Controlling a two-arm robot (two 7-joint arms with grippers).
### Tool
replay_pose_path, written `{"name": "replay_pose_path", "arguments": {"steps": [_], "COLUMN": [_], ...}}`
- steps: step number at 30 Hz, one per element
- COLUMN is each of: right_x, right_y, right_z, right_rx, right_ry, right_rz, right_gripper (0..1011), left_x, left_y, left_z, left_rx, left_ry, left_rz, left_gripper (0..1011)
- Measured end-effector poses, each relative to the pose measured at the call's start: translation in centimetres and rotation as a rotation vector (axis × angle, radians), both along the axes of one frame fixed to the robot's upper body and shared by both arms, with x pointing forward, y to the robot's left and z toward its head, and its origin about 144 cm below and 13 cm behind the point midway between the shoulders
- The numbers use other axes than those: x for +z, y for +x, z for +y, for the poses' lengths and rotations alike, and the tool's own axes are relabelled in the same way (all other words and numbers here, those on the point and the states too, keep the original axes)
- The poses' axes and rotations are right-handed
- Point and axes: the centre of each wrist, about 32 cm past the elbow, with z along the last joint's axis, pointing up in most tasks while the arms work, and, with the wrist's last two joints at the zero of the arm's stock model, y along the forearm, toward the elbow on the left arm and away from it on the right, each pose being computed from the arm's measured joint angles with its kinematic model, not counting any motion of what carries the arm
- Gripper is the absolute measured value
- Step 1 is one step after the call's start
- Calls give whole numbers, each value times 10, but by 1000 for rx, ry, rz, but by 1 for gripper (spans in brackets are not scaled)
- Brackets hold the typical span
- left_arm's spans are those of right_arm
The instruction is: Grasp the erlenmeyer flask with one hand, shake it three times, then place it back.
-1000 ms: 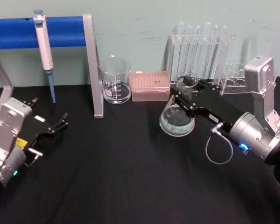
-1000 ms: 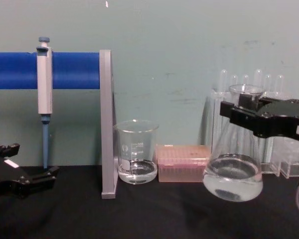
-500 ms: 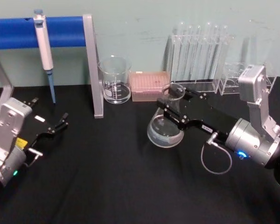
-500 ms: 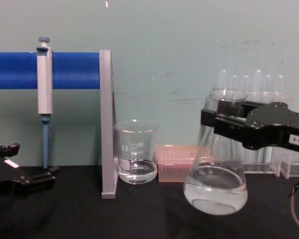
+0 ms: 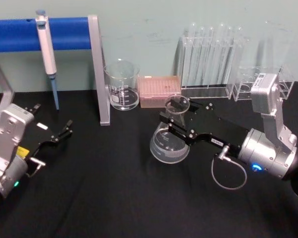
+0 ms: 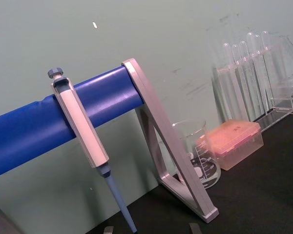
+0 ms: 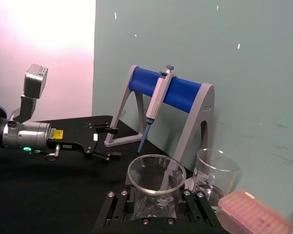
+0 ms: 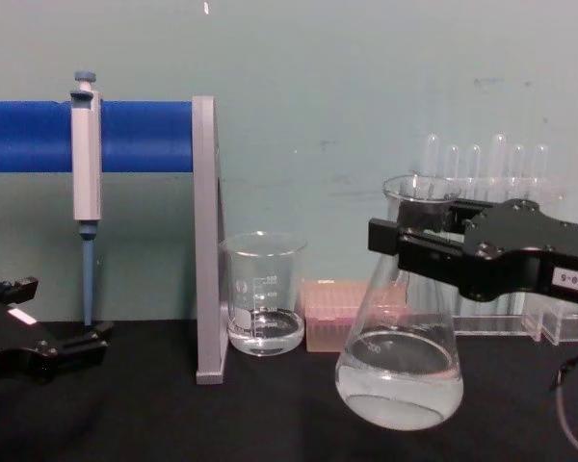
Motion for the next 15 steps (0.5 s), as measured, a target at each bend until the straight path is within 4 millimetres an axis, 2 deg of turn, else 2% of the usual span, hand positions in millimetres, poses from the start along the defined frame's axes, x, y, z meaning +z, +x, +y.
{"name": "replay_pose_path", "arguments": {"steps": [15], "right_x": [-3], "right_y": [4], "right_z": [2], "right_rx": [-29], "right_ry": [16], "right_rz": [6], "right_gripper": [450], "left_x": [0], "left_y": [0], "left_z": [0], "left_rx": [0], "left_ry": [0], "left_rz": [0], "left_gripper": [1001]}}
